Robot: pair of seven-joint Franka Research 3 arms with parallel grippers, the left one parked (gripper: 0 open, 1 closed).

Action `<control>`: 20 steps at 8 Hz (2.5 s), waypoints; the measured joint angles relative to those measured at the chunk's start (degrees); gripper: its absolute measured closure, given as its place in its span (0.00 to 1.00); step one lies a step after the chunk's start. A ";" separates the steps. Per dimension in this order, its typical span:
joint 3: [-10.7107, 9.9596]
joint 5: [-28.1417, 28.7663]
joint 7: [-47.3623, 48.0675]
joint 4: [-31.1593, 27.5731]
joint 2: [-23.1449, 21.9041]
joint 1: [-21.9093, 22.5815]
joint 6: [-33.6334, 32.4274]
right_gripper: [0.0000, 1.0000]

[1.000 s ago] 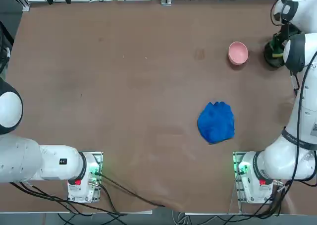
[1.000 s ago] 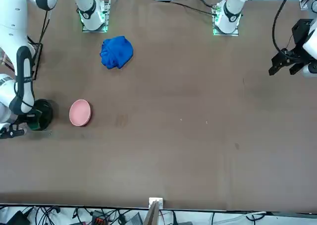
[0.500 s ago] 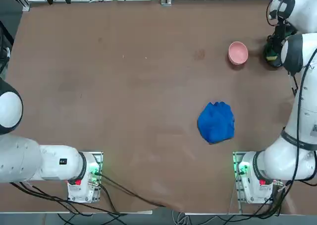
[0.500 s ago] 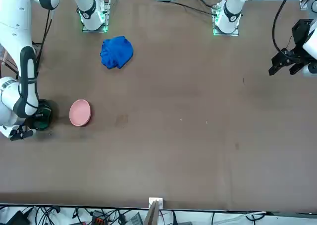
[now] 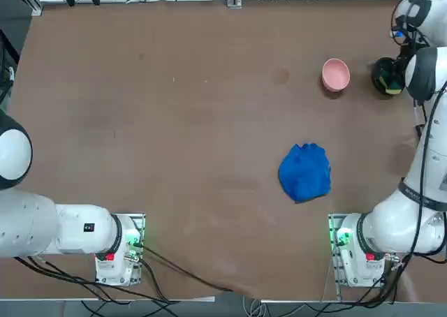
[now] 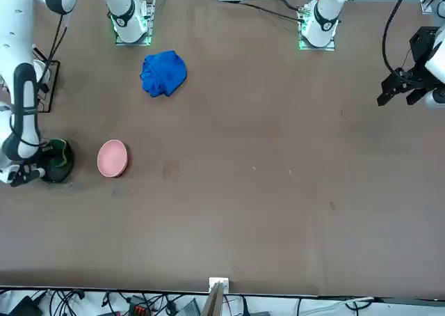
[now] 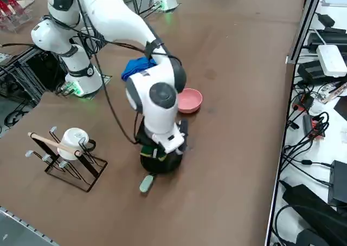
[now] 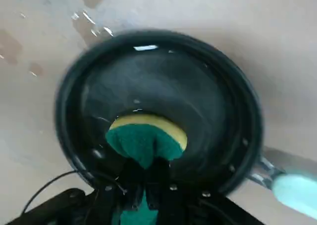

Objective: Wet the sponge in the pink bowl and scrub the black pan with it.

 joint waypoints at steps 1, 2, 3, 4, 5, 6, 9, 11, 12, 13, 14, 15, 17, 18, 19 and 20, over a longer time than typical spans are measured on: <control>0.02 -0.64 -0.99 0.04 0.01 -1.04 1.05 0.93; 0.03 -1.42 -1.56 0.04 0.04 -1.83 3.06 0.93; 0.07 -1.61 -1.80 0.03 0.10 -2.17 5.37 0.93; 0.27 -1.61 -1.80 0.02 0.16 -2.17 8.04 0.93; 0.90 -1.62 -1.62 0.08 0.27 -2.14 10.93 0.93; 1.83 -1.63 -0.57 0.58 0.56 -2.10 12.86 0.93; 3.52 -1.68 4.30 1.68 0.92 -0.79 13.77 0.93; 3.56 -1.55 6.18 1.81 0.91 1.52 11.20 0.93; 3.56 -1.45 6.59 2.23 0.90 2.00 8.28 0.93; 3.56 -1.16 6.61 2.79 0.87 2.03 4.31 0.93; 3.51 -1.03 6.60 3.08 0.77 1.99 0.57 0.93; 3.34 -1.02 6.46 3.07 0.73 1.79 -1.86 0.93; 2.75 -1.04 3.70 2.79 0.73 0.28 -2.86 0.93; 2.57 -1.22 1.85 2.75 0.73 -1.12 -2.80 0.93; 2.42 -2.10 0.62 2.75 0.73 -2.45 -2.38 0.93; 2.40 -3.35 0.06 2.75 0.73 -3.56 -1.41 0.93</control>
